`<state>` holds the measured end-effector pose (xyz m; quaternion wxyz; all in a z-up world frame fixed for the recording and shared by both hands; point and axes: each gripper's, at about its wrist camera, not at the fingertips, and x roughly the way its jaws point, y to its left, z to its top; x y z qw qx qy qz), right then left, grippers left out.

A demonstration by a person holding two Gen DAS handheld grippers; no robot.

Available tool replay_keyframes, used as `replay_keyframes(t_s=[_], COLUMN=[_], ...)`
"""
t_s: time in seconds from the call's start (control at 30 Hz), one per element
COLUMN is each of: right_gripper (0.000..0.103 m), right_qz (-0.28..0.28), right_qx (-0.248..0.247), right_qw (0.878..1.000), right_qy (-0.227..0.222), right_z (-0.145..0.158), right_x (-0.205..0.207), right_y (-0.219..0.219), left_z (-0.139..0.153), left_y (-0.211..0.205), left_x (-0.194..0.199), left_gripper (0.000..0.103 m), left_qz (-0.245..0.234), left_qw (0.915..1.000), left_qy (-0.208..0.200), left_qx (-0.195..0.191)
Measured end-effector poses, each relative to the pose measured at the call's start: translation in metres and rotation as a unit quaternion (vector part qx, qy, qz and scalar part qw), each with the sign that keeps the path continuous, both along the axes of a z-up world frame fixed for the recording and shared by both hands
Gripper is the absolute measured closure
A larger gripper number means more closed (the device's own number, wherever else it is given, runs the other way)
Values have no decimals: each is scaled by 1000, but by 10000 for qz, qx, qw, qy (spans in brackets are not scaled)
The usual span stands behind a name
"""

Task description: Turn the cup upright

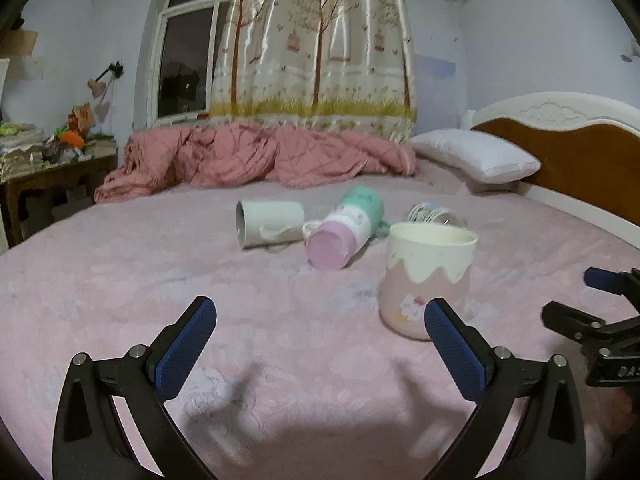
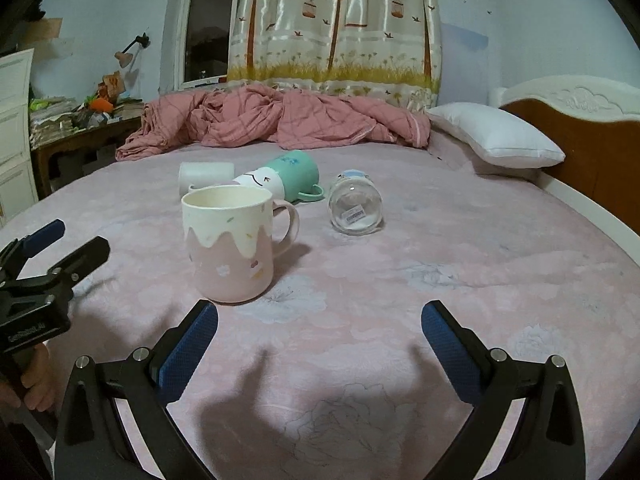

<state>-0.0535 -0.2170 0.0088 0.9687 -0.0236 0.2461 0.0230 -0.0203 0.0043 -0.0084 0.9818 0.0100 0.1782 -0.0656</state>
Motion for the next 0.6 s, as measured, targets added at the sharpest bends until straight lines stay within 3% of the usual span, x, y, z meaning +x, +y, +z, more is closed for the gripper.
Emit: replay_keyframes(t_s=[0.07,0.3,0.6], right_gripper=[0,0,0], right_qz=[-22,-91,-224], right_qx=[6,-101,-57], right_qw=[10000,9998,9997], right_qy=[14,139,101], right_z=[-2,-13,-16], right_x=[1,7,9], right_y=[1,5,2], left_z=[-2,-2,-1], left_y=[0,-6,-9], left_x=[5,-7,-10], left_gripper=[0,0,0], left_qz=[93,56,99], left_qw=[9999,9998,9995], left_qy=[113,-163,-201], left_qx=[3,110,205])
